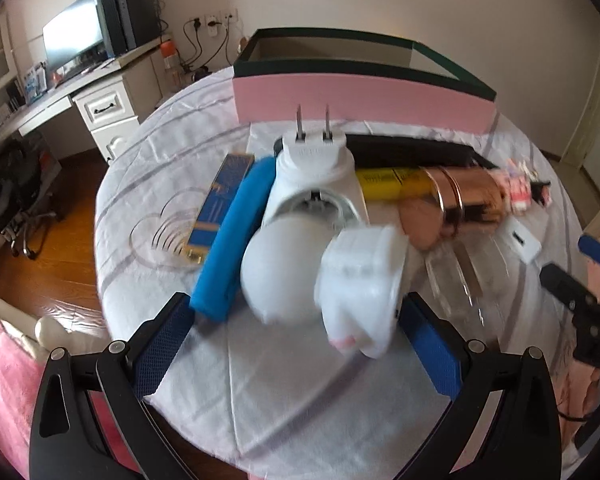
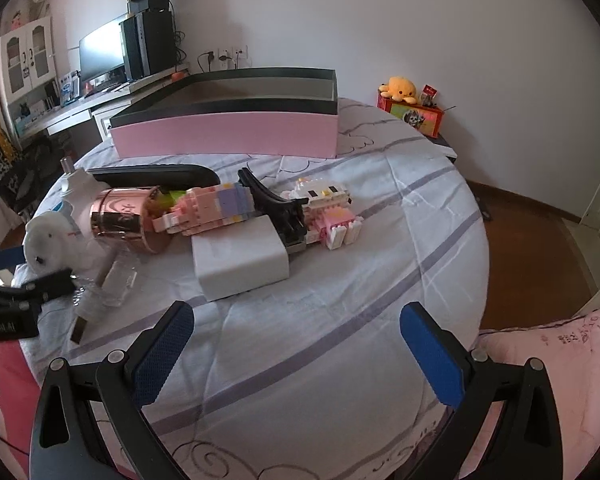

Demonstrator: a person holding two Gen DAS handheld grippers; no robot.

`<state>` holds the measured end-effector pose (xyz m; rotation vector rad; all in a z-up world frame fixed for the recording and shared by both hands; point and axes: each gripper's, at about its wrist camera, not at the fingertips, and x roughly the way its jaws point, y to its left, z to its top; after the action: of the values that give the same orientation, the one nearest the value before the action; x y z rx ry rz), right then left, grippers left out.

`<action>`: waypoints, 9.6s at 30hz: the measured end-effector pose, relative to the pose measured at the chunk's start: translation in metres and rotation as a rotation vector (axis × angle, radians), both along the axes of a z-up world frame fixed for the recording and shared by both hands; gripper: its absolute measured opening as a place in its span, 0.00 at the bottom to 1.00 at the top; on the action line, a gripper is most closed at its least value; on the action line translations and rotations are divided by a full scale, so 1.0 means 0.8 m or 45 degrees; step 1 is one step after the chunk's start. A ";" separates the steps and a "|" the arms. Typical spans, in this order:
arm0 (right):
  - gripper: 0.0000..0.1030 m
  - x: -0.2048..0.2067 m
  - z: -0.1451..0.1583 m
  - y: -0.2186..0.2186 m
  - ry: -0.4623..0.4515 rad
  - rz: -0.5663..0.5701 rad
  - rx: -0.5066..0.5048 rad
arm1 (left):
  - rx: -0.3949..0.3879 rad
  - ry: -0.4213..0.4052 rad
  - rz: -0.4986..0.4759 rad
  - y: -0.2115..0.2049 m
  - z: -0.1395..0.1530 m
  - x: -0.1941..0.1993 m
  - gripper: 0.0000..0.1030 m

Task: Organize rigid objects
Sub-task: 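Grasp the white astronaut figure with the left tool while the right tool grasps the white square charger, then lift the astronaut with the left tool while the right tool carries the charger toward the pink box, then lower the astronaut into the pink box with the left tool while the right tool releases the charger, then reach the left tool to the white plug adapter while the right tool reaches the block kitty figure, then close the left tool on the plug adapter while the right tool grasps the kitty figure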

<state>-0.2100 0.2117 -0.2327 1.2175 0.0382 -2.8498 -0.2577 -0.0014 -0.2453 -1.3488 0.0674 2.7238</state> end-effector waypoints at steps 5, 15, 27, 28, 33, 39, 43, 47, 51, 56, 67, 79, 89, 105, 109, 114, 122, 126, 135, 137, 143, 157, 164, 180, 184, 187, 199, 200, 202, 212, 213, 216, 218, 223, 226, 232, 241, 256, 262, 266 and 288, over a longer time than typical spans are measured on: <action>1.00 -0.007 -0.009 0.003 -0.001 0.014 -0.027 | 0.003 0.046 -0.017 -0.003 -0.005 -0.007 1.00; 1.00 -0.016 -0.004 0.007 0.034 0.077 -0.112 | 0.026 0.114 -0.110 -0.009 0.006 0.009 0.65; 0.65 -0.043 -0.006 -0.012 0.032 0.188 -0.140 | 0.073 0.099 -0.147 -0.019 0.016 0.018 0.50; 0.64 -0.044 -0.006 -0.012 0.033 0.190 -0.138 | 0.082 0.095 -0.150 -0.022 0.018 0.019 0.50; 0.64 -0.037 -0.005 -0.006 0.033 0.202 -0.179 | 0.108 0.101 -0.174 -0.026 0.025 0.025 0.46; 0.64 -0.027 -0.006 -0.004 0.018 0.200 -0.195 | 0.115 0.082 -0.183 -0.024 0.019 0.023 0.46; 0.65 -0.033 -0.007 -0.010 0.029 0.179 -0.166 | 0.131 0.095 -0.151 -0.028 0.020 0.017 0.56; 0.66 -0.039 -0.009 -0.012 0.033 0.178 -0.151 | 0.127 0.151 -0.125 -0.038 0.030 0.014 0.76; 0.66 -0.038 -0.010 -0.011 0.043 0.182 -0.152 | 0.125 0.189 -0.101 -0.049 0.036 0.012 0.76; 0.66 -0.039 -0.011 -0.012 0.042 0.183 -0.146 | 0.018 0.236 -0.113 -0.041 0.036 0.006 0.82; 0.56 -0.033 -0.007 -0.004 0.041 0.172 -0.185 | 0.031 0.241 -0.161 -0.033 0.047 0.005 0.70; 0.56 -0.021 0.012 0.009 0.082 0.143 -0.227 | 0.046 0.302 -0.238 -0.012 0.080 0.014 0.70; 0.56 -0.030 0.047 0.010 0.174 0.112 -0.212 | 0.073 0.331 -0.275 0.008 0.101 -0.005 0.70; 0.56 -0.135 0.080 -0.011 0.245 0.180 -0.209 | 0.106 0.332 -0.289 0.019 0.137 -0.126 0.70; 0.56 -0.178 0.079 -0.027 0.200 0.199 -0.204 | 0.103 0.280 -0.274 0.025 0.131 -0.174 0.70; 0.57 -0.234 0.063 -0.045 0.072 0.214 -0.222 | 0.073 0.138 -0.250 0.029 0.099 -0.239 0.70; 0.58 -0.274 0.028 -0.065 -0.070 0.215 -0.227 | 0.027 0.031 -0.227 0.034 0.060 -0.275 0.71; 0.81 -0.268 0.037 -0.056 -0.036 0.196 -0.254 | 0.068 0.071 -0.175 0.026 0.070 -0.270 0.83; 0.80 -0.207 0.090 -0.025 0.120 0.127 -0.242 | 0.103 0.270 -0.130 -0.017 0.132 -0.196 0.99; 0.80 -0.188 0.098 -0.020 0.143 0.131 -0.250 | 0.102 0.326 -0.116 -0.030 0.143 -0.168 1.00; 0.80 -0.116 0.112 -0.002 0.204 0.098 -0.266 | 0.067 0.411 -0.090 -0.058 0.153 -0.084 1.00; 0.81 -0.020 0.077 0.017 0.149 0.013 -0.219 | 0.068 0.277 -0.098 -0.055 0.096 0.020 1.00; 0.81 -0.017 0.041 0.008 0.064 0.013 -0.175 | 0.052 0.222 -0.134 -0.044 0.073 0.024 1.00; 0.81 -0.042 0.013 0.026 -0.014 -0.018 -0.204 | -0.119 0.189 -0.207 0.005 0.035 -0.032 0.82; 0.81 -0.049 0.007 0.032 -0.029 -0.028 -0.213 | -0.167 0.148 -0.244 0.013 0.020 -0.039 0.69; 0.81 -0.054 0.004 0.036 -0.035 -0.032 -0.218 | -0.166 0.163 -0.256 0.015 0.019 -0.041 0.53; 0.81 -0.079 -0.006 0.046 -0.042 -0.063 -0.185 | 0.130 0.137 -0.244 -0.016 0.037 -0.044 0.52; 0.81 -0.082 -0.007 0.045 -0.042 -0.059 -0.179 | 0.136 0.134 -0.245 -0.017 0.038 -0.043 0.52; 0.80 -0.088 -0.006 0.044 -0.023 -0.047 -0.176 | 0.126 0.138 -0.244 -0.016 0.040 -0.042 0.52; 0.49 -0.088 -0.003 0.039 -0.005 -0.010 -0.135 | 0.111 0.178 -0.260 -0.017 0.058 -0.032 0.52; 0.49 -0.086 -0.001 0.040 -0.001 -0.009 -0.144 | 0.110 0.179 -0.262 -0.016 0.059 -0.032 0.52; 0.47 -0.079 0.009 0.038 0.024 -0.009 -0.142 | 0.111 0.190 -0.272 -0.013 0.064 -0.032 0.52; 0.42 -0.076 0.016 0.035 0.032 0.008 -0.141 | 0.107 0.195 -0.278 -0.011 0.066 -0.032 0.52; 0.41 -0.076 0.019 0.030 0.022 0.035 -0.132 | 0.100 0.193 -0.300 -0.008 0.068 -0.031 0.52; 0.42 -0.078 0.011 0.030 0.002 0.029 -0.134 | 0.092 0.184 -0.298 -0.008 0.065 -0.029 0.52; 0.60 -0.081 -0.004 0.025 -0.031 0.008 -0.120 | 0.106 0.193 -0.311 -0.011 0.067 -0.024 0.46; 0.67 -0.087 -0.007 0.024 -0.031 0.003 -0.119 | 0.124 0.153 -0.315 -0.014 0.045 -0.023 0.49; 0.65 -0.084 -0.008 0.031 -0.001 0.005 -0.160 | 0.051 0.077 -0.336 -0.003 0.005 -0.010 0.54; 0.45 -0.081 -0.005 0.042 0.013 0.003 -0.194 | 0.068 0.093 -0.342 -0.005 0.014 -0.009 0.53; 0.45 -0.078 0.002 0.043 0.025 0.011 -0.197 | 0.094 0.126 -0.349 -0.006 0.027 -0.010 0.53; 0.45 -0.080 0.027 0.031 0.059 0.092 -0.260 | 0.058 0.057 -0.392 -0.007 0.001 -0.002 0.57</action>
<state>-0.2738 0.2362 -0.2112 1.0868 -0.1984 -2.7390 -0.2593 -0.0069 -0.2444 -1.1567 0.1974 2.4823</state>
